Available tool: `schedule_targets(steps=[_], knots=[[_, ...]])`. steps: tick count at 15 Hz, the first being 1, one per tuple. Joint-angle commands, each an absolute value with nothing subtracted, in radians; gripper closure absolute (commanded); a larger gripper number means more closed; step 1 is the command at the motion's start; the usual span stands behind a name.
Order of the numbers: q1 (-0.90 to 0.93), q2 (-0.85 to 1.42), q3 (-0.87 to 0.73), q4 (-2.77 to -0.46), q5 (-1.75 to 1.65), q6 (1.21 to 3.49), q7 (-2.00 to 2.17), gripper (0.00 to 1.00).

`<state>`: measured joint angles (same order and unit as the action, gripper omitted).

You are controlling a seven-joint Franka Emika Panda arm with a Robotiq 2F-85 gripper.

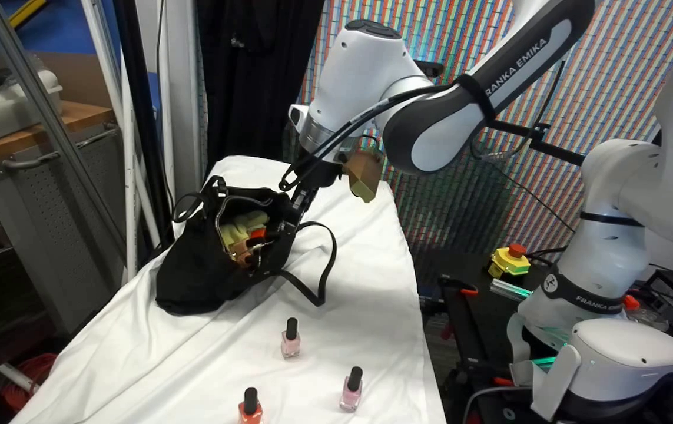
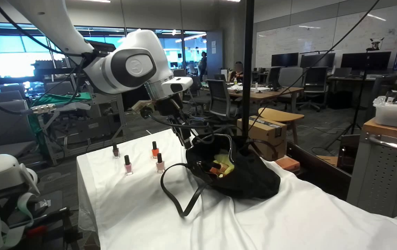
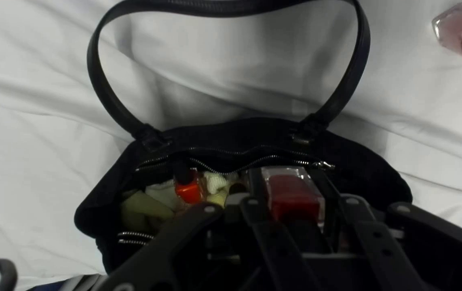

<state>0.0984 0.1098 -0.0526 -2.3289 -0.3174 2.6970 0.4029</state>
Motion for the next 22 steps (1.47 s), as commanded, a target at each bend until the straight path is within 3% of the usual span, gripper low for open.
schedule_targets(steps=[1,10,22], knots=[[0.104,0.209,-0.064,-2.196,-0.377,2.689,0.474,0.85],[0.163,0.436,-0.129,-1.947,-0.342,2.666,0.523,0.85],[0.221,0.559,-0.178,-1.813,-0.309,2.630,0.558,0.85]])
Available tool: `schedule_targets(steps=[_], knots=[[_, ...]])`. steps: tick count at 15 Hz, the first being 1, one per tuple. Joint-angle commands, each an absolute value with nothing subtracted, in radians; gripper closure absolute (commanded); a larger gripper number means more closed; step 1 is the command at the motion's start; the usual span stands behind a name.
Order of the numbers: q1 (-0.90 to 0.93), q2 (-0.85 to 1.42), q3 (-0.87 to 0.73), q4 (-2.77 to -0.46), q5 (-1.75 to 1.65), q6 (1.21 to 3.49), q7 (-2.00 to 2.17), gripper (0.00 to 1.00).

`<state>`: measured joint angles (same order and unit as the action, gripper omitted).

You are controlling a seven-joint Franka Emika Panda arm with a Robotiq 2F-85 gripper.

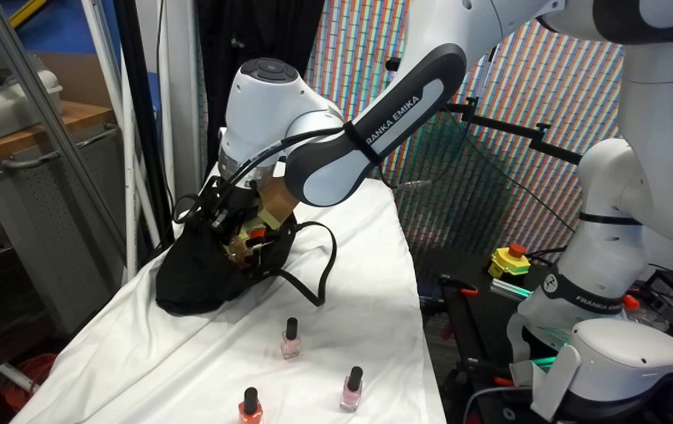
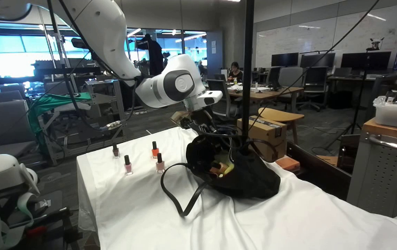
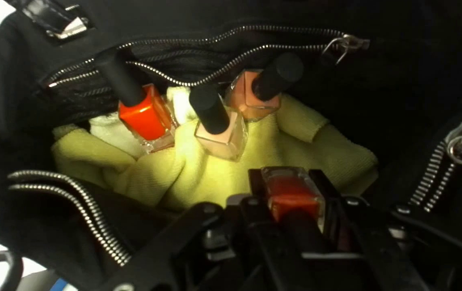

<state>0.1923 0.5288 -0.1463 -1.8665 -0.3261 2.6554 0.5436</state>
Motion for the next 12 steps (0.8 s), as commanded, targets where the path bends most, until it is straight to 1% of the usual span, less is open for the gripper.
schedule_targets(steps=[1,2,3,4,6,7,9,10,12], knots=[[0.222,0.558,-0.180,-1.812,-0.309,2.627,0.559,0.85],[0.223,0.558,-0.183,-1.810,-0.311,2.624,0.561,0.85],[0.224,0.556,-0.186,-1.811,-0.311,2.622,0.565,0.49],[0.224,0.555,-0.187,-1.811,-0.312,2.617,0.565,0.34],[0.222,0.547,-0.192,-1.817,-0.314,2.613,0.569,0.23],[0.221,0.542,-0.196,-1.823,-0.315,2.614,0.572,0.15],[0.221,0.533,-0.203,-1.836,-0.318,2.618,0.577,0.03],[0.219,0.528,-0.203,-1.841,-0.317,2.613,0.573,0.00],[0.211,0.502,-0.196,-1.869,-0.310,2.601,0.554,0.00]])
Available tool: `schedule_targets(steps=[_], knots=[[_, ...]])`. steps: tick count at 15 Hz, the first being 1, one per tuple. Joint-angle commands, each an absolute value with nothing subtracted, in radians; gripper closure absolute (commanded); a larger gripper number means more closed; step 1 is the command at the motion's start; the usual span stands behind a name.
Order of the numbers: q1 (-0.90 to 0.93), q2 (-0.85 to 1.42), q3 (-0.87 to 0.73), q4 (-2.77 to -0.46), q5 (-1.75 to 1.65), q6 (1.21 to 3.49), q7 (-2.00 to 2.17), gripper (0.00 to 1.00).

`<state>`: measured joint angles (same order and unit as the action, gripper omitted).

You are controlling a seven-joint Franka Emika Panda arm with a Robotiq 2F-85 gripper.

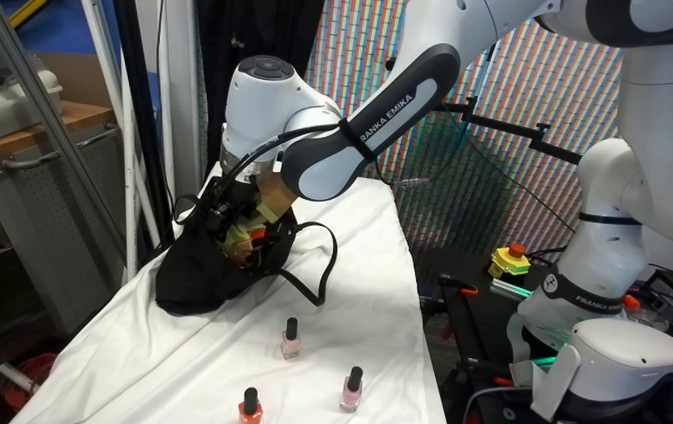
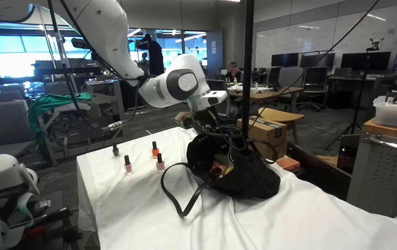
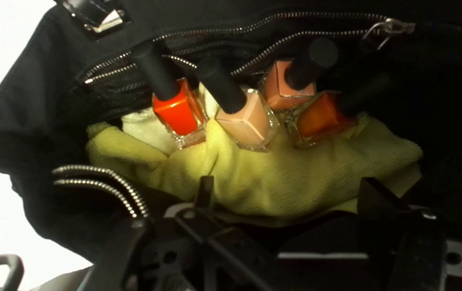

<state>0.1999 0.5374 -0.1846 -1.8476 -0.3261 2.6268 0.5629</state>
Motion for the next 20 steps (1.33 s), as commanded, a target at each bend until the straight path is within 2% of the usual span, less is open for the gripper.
schedule_targets(steps=[1,12,20], knots=[[0.205,0.479,-0.186,-1.894,-0.304,2.588,0.538,0.00],[0.189,0.137,-0.118,-2.301,-0.320,2.565,0.497,0.00],[0.191,0.043,0.034,-2.473,-0.258,2.565,0.449,0.00]])
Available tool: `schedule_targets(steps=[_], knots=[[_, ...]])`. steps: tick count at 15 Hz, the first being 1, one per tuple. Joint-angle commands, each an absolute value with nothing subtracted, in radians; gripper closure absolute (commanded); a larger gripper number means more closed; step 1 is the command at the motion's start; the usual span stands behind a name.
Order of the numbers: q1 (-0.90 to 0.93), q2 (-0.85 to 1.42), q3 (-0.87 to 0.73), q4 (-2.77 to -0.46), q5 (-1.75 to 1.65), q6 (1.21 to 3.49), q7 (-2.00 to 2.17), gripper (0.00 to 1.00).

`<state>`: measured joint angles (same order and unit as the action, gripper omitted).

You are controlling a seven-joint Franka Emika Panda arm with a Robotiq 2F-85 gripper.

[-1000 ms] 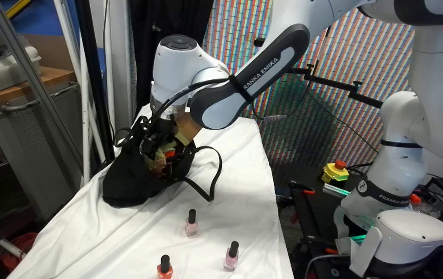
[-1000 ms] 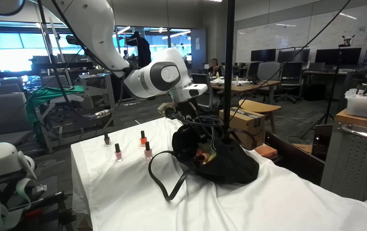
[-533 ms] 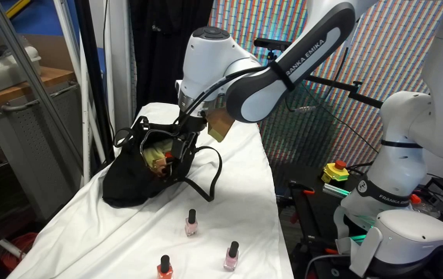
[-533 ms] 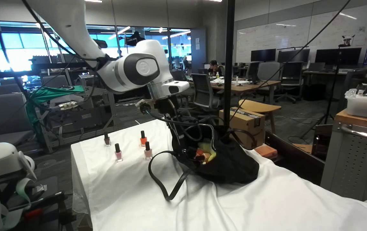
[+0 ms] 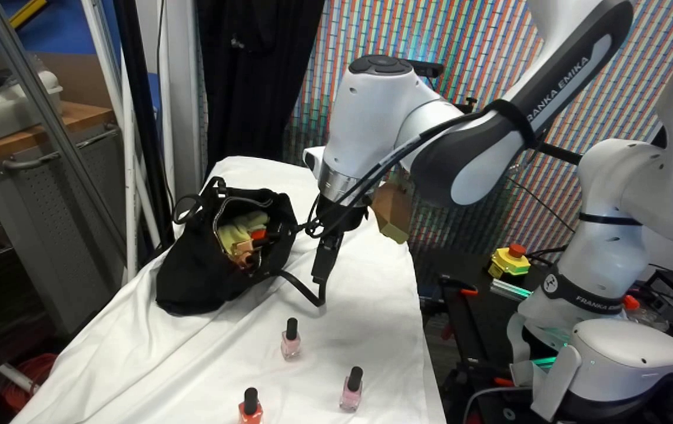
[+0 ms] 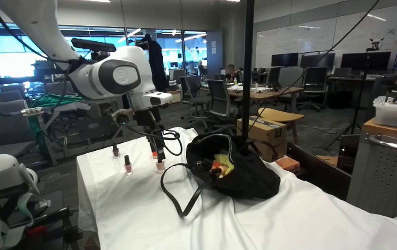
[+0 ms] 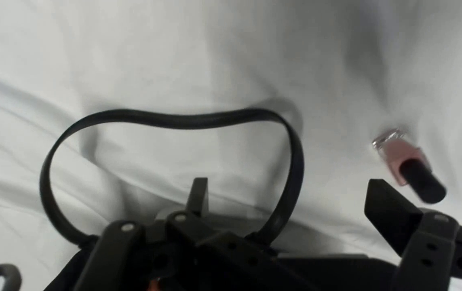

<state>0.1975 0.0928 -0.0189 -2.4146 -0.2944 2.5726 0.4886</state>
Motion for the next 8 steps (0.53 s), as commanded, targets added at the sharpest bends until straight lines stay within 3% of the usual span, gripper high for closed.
schedule_targets(steps=[1,8], knots=[[0.198,0.047,0.057,-2.479,-0.247,2.563,0.451,0.00],[0.229,0.079,0.155,-2.491,-0.194,2.567,0.471,0.00]])
